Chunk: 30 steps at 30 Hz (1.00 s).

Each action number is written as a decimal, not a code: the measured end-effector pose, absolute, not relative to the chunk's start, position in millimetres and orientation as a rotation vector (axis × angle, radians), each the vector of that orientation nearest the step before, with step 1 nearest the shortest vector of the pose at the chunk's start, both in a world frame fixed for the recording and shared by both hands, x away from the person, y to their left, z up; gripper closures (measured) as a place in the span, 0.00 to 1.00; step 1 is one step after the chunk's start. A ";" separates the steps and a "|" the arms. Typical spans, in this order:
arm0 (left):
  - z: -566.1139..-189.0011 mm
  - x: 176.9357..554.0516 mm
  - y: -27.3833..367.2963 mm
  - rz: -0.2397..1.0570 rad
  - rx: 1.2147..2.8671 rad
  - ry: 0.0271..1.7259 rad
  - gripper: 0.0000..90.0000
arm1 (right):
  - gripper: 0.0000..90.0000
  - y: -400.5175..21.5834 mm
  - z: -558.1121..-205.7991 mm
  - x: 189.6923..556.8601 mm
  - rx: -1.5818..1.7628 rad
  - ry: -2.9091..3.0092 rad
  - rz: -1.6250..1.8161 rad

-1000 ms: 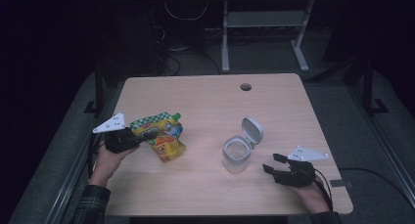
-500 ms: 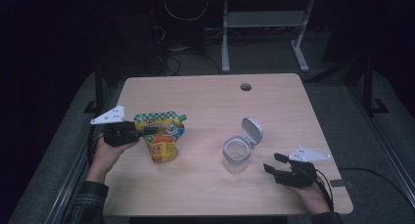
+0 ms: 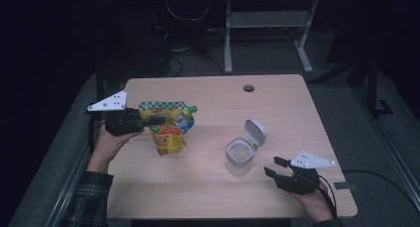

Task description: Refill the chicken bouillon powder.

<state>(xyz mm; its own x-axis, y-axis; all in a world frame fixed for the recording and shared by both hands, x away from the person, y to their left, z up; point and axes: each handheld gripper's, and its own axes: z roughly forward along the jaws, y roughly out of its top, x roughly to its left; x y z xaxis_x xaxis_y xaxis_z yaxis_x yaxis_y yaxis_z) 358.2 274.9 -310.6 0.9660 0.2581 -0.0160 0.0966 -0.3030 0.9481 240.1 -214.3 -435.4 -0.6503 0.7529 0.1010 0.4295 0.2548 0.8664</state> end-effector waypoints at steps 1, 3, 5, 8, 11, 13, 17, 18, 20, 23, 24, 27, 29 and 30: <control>-309.2 358.3 272.9 0.159 1.876 0.252 1.00 | 0.56 -214.3 -433.7 239.1 1.088 2.192 1.364; -306.2 358.5 267.9 0.150 1.870 0.241 1.00 | 0.62 -215.0 -430.5 237.9 1.085 2.181 1.382; -305.7 358.5 264.3 0.139 1.861 0.233 1.00 | 0.70 -214.1 -426.3 236.1 1.080 2.171 1.400; -307.5 358.2 259.1 0.116 1.855 0.228 1.00 | 0.82 -208.3 -418.5 233.6 1.049 2.172 1.410; -311.1 358.5 253.4 0.094 1.861 0.223 1.00 | 0.92 -197.2 -410.6 232.3 1.008 2.181 1.422; -312.9 359.0 250.3 0.081 1.865 0.220 1.00 | 0.94 -190.2 -407.6 232.1 0.991 2.188 1.420; -316.8 360.4 245.4 0.056 1.867 0.219 1.00 | 0.97 -174.0 -402.2 236.8 0.951 2.177 1.414; -317.3 360.6 245.0 0.052 1.870 0.220 1.00 | 0.98 -170.1 -400.7 238.3 0.942 2.176 1.414; -317.3 360.2 244.2 0.047 1.868 0.216 1.00 | 1.00 -161.0 -397.5 241.6 0.919 2.181 1.416; -316.4 359.3 243.8 0.041 1.858 0.212 1.00 | 1.00 -150.1 -394.5 245.7 0.900 2.190 1.413; -315.6 358.7 244.4 0.040 1.859 0.211 1.00 | 1.00 -146.2 -393.7 247.5 0.893 2.192 1.415; -314.2 357.4 244.3 0.028 1.843 0.199 1.00 | 1.00 -134.6 -390.3 253.4 0.873 2.198 1.409; -313.0 356.0 244.2 0.024 1.835 0.199 1.00 | 1.00 -126.9 -387.6 257.2 0.867 2.199 1.410; -312.3 355.9 244.5 0.027 1.837 0.192 1.00 | 1.00 -123.9 -386.6 258.3 0.870 2.201 1.412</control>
<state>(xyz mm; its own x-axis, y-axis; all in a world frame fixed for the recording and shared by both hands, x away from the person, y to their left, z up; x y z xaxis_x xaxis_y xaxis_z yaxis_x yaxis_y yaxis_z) 355.9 244.5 -312.3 0.9860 0.1454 -0.0814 0.1173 -0.2591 0.9587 258.3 -123.9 -386.6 -0.7343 0.6788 0.0110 0.2931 0.3024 0.9070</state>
